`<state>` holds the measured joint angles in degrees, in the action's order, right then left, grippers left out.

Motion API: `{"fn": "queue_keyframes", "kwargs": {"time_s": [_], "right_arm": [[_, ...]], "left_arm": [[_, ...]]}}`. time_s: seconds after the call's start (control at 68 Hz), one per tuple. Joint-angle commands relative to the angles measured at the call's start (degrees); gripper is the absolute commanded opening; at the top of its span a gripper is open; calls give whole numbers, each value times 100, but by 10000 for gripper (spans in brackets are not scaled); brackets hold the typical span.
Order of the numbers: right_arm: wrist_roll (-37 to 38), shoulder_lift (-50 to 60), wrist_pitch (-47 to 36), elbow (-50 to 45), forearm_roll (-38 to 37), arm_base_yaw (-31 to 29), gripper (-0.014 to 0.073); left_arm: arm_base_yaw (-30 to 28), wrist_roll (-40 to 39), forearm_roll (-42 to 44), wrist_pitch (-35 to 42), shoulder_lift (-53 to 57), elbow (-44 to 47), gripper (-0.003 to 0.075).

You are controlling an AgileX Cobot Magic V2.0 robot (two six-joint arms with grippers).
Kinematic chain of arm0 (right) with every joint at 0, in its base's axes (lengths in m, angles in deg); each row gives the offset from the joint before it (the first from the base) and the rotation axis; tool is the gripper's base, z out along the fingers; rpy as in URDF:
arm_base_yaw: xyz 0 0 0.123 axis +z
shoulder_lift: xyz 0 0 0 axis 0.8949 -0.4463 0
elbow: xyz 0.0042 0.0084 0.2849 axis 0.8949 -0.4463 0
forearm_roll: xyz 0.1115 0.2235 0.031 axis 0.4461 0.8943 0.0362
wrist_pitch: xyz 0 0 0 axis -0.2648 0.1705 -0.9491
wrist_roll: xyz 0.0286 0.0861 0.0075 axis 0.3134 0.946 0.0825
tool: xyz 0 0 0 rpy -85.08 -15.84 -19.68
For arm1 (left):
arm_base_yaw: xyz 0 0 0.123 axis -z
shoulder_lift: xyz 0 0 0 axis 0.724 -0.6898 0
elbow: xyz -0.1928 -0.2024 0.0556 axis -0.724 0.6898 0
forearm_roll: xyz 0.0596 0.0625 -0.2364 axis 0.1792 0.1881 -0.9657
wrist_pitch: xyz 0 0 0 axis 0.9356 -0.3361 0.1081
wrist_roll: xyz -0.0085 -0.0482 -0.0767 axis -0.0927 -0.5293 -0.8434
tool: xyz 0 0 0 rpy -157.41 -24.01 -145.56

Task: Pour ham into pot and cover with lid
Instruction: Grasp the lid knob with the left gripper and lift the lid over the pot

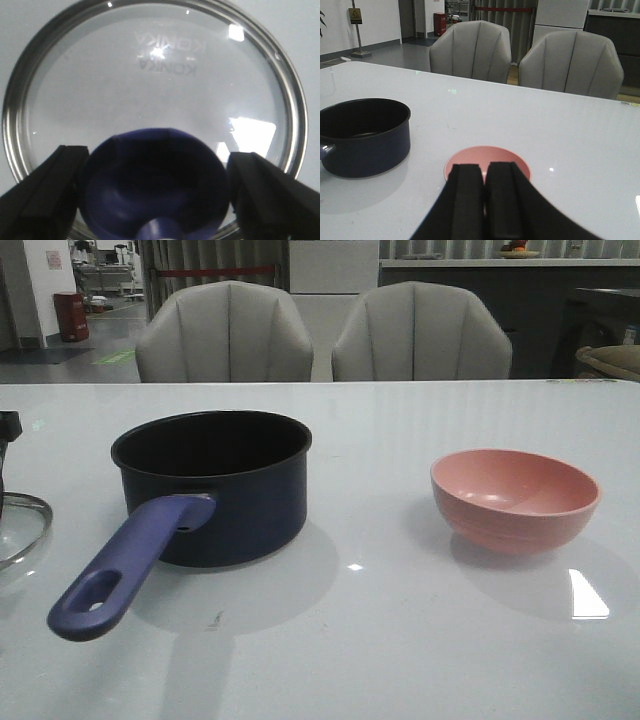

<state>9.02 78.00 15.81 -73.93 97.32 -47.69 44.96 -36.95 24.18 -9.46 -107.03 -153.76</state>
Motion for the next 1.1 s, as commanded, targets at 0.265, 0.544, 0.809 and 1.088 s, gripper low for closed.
{"fn": "queue_keyframes", "kwargs": {"time_s": [0.265, 0.544, 0.809, 1.088], "right_arm": [[-29, -58, -404, 164, 48, 9, 157], [-29, -58, -404, 164, 48, 9, 157], [-29, -58, -404, 164, 48, 9, 157], [-29, -58, -404, 164, 48, 9, 157]], "left_arm": [[-8, -7, -43, 205, 291, -170, 251], [-8, -7, -43, 231, 329, -170, 246], [2, -7, -43, 375, 613, -170, 246], [2, 366, -41, 364, 1067, -193, 246]]}}
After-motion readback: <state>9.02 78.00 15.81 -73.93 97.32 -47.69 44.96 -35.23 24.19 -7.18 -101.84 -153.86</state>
